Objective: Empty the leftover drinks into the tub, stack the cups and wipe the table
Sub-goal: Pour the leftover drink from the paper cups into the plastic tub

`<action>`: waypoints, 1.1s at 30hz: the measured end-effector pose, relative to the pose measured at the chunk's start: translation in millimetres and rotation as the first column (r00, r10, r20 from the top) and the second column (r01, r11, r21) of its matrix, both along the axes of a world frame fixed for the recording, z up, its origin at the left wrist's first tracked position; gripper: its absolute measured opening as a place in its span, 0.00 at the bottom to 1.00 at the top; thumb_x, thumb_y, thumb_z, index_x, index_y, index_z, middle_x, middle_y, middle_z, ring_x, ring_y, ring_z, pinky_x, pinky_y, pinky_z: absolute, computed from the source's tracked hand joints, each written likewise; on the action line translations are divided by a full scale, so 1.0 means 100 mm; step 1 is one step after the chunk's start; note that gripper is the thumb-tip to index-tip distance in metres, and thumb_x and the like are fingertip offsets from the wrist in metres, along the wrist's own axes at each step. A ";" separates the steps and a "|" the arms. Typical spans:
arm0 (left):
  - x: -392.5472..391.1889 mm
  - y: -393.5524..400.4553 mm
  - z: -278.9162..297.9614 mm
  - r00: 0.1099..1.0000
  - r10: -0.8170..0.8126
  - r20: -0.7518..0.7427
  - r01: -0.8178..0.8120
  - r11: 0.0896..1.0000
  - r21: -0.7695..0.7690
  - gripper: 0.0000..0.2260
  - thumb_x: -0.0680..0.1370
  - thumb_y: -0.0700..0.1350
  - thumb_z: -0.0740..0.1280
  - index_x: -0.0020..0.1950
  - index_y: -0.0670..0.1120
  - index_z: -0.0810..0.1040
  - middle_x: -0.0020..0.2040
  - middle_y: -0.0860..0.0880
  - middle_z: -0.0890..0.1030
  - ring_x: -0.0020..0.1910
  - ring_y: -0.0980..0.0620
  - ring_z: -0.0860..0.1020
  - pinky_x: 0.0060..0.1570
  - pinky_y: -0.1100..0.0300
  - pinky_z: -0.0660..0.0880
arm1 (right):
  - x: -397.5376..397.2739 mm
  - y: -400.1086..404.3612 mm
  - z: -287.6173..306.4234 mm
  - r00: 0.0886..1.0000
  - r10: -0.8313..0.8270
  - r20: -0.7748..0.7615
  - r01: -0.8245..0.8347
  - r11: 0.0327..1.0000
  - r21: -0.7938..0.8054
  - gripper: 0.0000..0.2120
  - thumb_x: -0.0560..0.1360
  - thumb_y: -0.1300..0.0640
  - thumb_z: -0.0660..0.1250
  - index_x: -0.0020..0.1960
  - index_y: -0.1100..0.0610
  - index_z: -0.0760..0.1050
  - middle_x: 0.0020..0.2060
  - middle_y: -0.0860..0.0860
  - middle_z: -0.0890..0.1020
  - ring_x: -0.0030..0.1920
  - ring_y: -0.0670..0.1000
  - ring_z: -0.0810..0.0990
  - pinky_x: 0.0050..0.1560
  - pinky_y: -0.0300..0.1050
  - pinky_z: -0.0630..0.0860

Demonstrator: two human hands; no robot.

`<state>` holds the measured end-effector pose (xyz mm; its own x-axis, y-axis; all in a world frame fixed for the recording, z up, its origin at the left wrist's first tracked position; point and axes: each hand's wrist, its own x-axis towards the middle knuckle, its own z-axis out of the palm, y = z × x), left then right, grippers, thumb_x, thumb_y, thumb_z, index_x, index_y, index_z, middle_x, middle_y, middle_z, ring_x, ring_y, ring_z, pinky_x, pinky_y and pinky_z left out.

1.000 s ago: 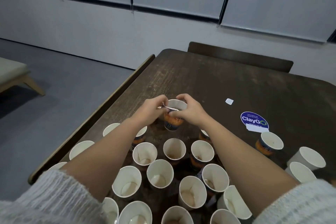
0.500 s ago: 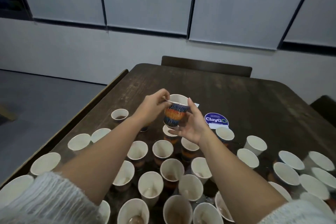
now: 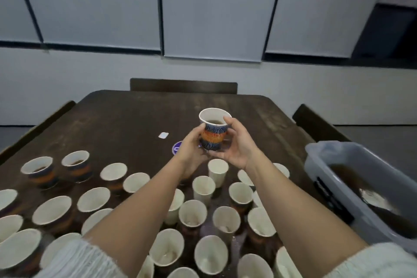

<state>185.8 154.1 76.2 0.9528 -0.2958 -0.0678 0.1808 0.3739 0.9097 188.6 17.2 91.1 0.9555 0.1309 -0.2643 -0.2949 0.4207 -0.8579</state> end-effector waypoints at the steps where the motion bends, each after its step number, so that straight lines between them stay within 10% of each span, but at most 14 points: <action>1: -0.02 -0.18 0.04 1.000 -0.026 -0.010 0.026 0.999 -0.042 0.18 0.81 0.53 0.56 0.64 0.45 0.75 0.60 0.40 0.76 0.59 0.42 0.75 0.56 0.48 0.73 | -0.03 -0.20 0.02 1.000 -0.017 0.008 0.017 1.000 -0.006 0.27 0.75 0.44 0.66 0.68 0.59 0.71 0.62 0.62 0.75 0.61 0.62 0.77 0.56 0.59 0.79; 7: -0.15 -1.56 0.19 0.970 -0.227 -0.087 0.222 0.973 -0.068 0.29 0.79 0.66 0.52 0.59 0.43 0.77 0.59 0.39 0.79 0.60 0.42 0.77 0.59 0.46 0.75 | -0.43 -1.52 0.16 0.988 -0.155 0.013 0.156 0.985 -0.070 0.25 0.75 0.44 0.67 0.65 0.58 0.72 0.61 0.61 0.76 0.59 0.61 0.78 0.50 0.55 0.80; 14: -0.34 -3.04 0.13 0.928 -0.354 -0.118 0.356 0.934 -0.005 0.28 0.80 0.64 0.54 0.66 0.44 0.73 0.59 0.40 0.79 0.57 0.42 0.79 0.47 0.51 0.78 | -0.97 -2.83 0.16 0.940 -0.340 0.012 0.339 0.933 -0.119 0.20 0.75 0.44 0.68 0.62 0.56 0.74 0.60 0.61 0.75 0.58 0.62 0.78 0.53 0.55 0.80; 17: -0.38 -3.51 0.08 0.926 -0.355 -0.127 0.361 0.932 0.031 0.21 0.82 0.58 0.56 0.67 0.44 0.71 0.61 0.43 0.77 0.60 0.42 0.77 0.57 0.48 0.76 | -1.15 -3.26 0.11 0.908 -0.417 0.033 0.416 0.891 -0.181 0.14 0.78 0.47 0.65 0.59 0.54 0.74 0.56 0.58 0.76 0.55 0.59 0.77 0.57 0.55 0.77; 33: -0.27 -4.17 -0.17 0.835 -0.550 0.009 0.418 0.646 0.639 0.11 0.82 0.43 0.60 0.61 0.43 0.77 0.49 0.44 0.81 0.48 0.49 0.81 0.45 0.57 0.80 | -1.47 -4.22 -0.42 0.931 -0.351 0.103 0.346 0.758 -0.552 0.13 0.76 0.51 0.69 0.60 0.49 0.76 0.54 0.51 0.79 0.59 0.53 0.75 0.65 0.55 0.71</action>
